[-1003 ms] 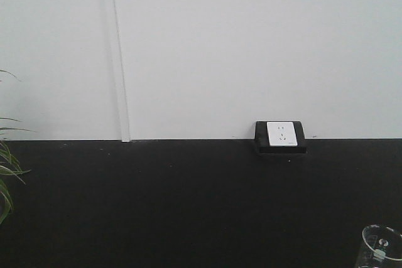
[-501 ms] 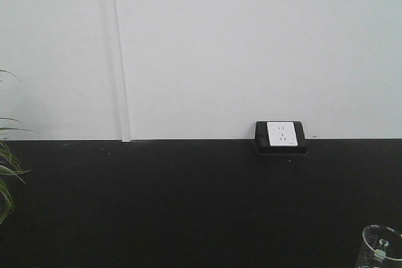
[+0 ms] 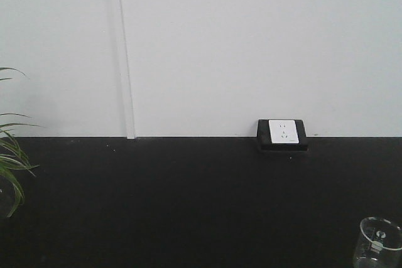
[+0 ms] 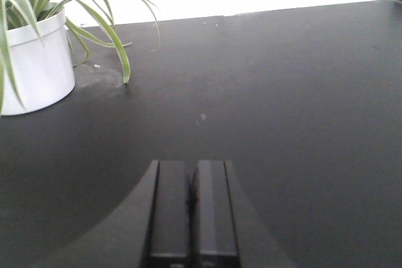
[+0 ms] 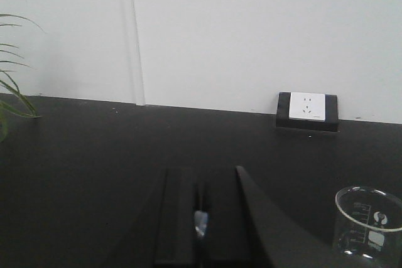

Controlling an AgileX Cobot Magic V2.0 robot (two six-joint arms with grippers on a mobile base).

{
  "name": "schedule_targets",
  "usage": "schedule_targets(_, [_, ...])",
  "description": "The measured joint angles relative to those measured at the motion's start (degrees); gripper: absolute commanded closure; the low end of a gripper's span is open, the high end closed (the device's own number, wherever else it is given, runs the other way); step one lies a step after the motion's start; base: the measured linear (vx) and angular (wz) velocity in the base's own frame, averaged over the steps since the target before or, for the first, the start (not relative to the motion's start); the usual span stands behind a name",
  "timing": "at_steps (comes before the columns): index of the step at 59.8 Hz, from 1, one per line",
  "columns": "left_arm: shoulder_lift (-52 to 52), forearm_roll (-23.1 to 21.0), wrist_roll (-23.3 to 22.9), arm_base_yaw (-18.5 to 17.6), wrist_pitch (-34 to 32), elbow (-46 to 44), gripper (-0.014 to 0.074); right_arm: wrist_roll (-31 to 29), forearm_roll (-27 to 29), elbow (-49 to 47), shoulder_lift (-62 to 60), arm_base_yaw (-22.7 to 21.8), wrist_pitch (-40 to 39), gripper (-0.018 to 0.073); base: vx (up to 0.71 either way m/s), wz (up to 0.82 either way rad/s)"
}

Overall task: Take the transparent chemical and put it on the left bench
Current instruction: 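Back the base away from the plant bench and turn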

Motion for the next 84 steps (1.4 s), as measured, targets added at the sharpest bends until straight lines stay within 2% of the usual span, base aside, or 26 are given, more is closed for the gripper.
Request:
schedule_targets(13, [0.00, 0.00, 0.00, 0.00, 0.00, 0.00, 0.0600, 0.00, 0.00, 0.00, 0.00, 7.44, 0.62, 0.0562, -0.22, -0.01])
schedule_targets(27, [0.00, 0.00, 0.00, 0.00, 0.00, 0.00, 0.0600, 0.00, 0.00, 0.00, 0.00, 10.77, 0.69, 0.0562, -0.32, 0.03])
schedule_targets(84, [0.00, 0.00, 0.00, 0.00, 0.00, 0.00, 0.0600, 0.00, 0.00, 0.00, -0.04, 11.38, 0.09, 0.0562, -0.40, 0.13])
